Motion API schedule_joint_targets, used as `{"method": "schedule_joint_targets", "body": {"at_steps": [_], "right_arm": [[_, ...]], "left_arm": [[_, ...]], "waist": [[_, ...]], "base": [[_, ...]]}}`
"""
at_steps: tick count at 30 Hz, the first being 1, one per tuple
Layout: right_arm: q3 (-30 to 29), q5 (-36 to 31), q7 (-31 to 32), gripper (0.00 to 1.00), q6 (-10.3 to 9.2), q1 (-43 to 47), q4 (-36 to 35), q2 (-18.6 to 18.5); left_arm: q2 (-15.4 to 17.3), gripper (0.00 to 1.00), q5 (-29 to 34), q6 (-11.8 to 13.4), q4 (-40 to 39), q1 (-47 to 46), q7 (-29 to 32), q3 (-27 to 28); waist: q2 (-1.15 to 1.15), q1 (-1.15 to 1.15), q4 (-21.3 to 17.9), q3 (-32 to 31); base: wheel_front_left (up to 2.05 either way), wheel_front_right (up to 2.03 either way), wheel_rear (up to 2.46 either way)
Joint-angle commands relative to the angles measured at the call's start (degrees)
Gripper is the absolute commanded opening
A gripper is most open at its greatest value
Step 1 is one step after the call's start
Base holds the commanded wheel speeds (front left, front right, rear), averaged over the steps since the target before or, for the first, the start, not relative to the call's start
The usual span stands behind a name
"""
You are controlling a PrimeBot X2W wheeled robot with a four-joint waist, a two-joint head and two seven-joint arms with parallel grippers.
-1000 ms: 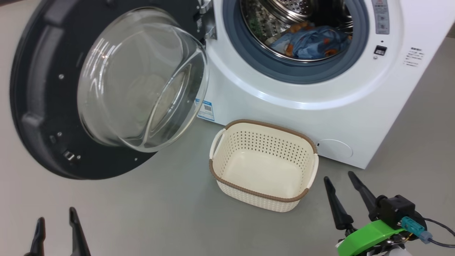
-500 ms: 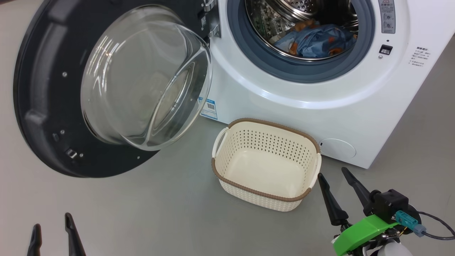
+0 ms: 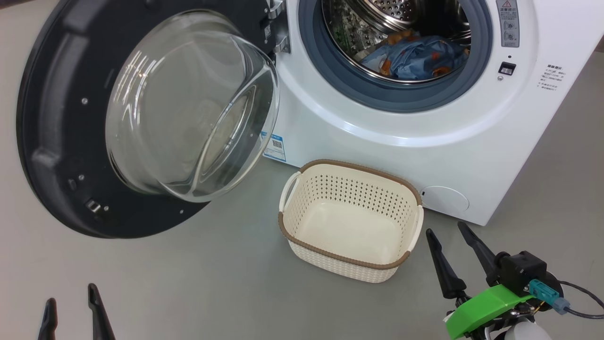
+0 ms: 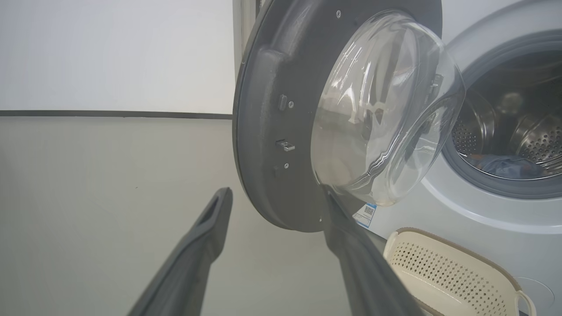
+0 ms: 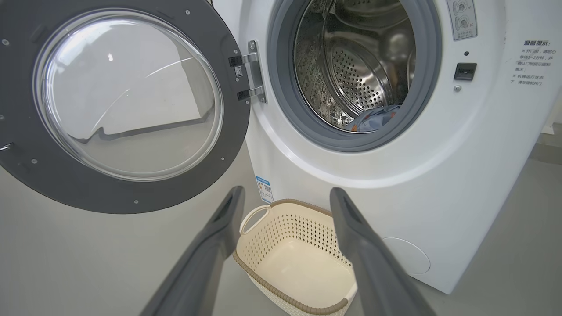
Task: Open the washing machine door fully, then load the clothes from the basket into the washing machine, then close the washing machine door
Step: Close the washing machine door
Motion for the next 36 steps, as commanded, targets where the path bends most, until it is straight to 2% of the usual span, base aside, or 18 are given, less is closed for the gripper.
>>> {"method": "schedule_joint_targets", "body": {"at_steps": [1, 5, 6, 7, 8, 19, 21, 28, 32, 36], "right_arm": [[1.0, 0.2, -0.3, 1.0, 0.09, -0.3, -1.6, -0.1], [0.8, 0.1, -0.3, 1.0, 0.09, -0.1, -1.7, 0.1], [0.7, 0.1, -0.3, 1.0, 0.09, 0.0, -1.7, 0.1], [0.7, 0.0, -0.3, 1.0, 0.09, 0.1, -1.8, 0.2], [0.6, 0.0, -0.3, 1.0, 0.09, 0.1, -1.9, 0.2], [0.1, -0.2, -0.3, 1.0, 0.09, 0.5, -2.3, 0.3], [0.0, -0.2, -0.3, 1.0, 0.09, 0.5, -2.4, 0.3], [-0.2, -0.4, -0.3, 1.0, 0.09, 0.5, -2.8, 0.4], [-0.2, -0.5, -0.3, 1.0, 0.09, 0.5, -2.8, 0.2], [-0.3, -0.5, -0.3, 1.0, 0.09, 0.5, -2.8, 0.1]], "left_arm": [[0.6, 1.0, -0.2, -0.3, -1.0, -1.0, -0.3, 1.7], [0.6, 1.0, -0.6, -0.6, -0.8, -1.1, -0.3, 1.7], [0.6, 0.9, -0.7, -0.6, -0.8, -1.1, -0.3, 1.8], [0.6, 0.35, -0.8, -0.8, -0.7, -1.1, -0.3, 1.7], [0.6, 0.0, -1.0, -0.9, -0.6, -1.1, -0.3, 1.7], [0.6, 0.0, -2.8, -2.0, 1.1, -1.9, -0.3, 1.8], [0.6, 0.0, -6.1, -2.3, 1.1, -2.8, -0.3, 2.7], [0.7, 0.0, -19.5, -7.3, 4.5, -8.2, -0.3, 9.8], [3.1, 0.0, -22.7, -9.9, 8.6, -12.1, 0.0, 12.6], [5.4, 0.0, -26.3, -11.2, 11.2, -15.7, 1.3, 14.8]], "waist": [[0.0, 0.0, 0.0, 0.0], [0.0, 0.0, -0.1, -0.2], [0.0, 0.0, -0.1, -0.2], [0.0, 0.0, -0.1, -0.2], [0.0, 0.0, -0.1, -0.2], [0.0, 0.0, -0.5, 0.1], [0.0, 0.0, -0.5, 0.2], [0.0, 0.0, -1.0, 0.9], [0.0, 0.0, -1.2, 1.3], [0.0, 0.0, -1.4, 1.5]], "base": [[0.0, 0.0, 0.0], [0.0, 0.0, 0.0], [0.0, 0.0, 0.0], [0.0, 0.0, 0.0], [0.0, 0.0, 0.0], [0.0, 0.0, 0.0], [0.0, 0.0, 0.0], [0.0, 0.0, 0.0], [0.0, 0.0, 0.0], [0.0, 0.0, 0.0]]}}
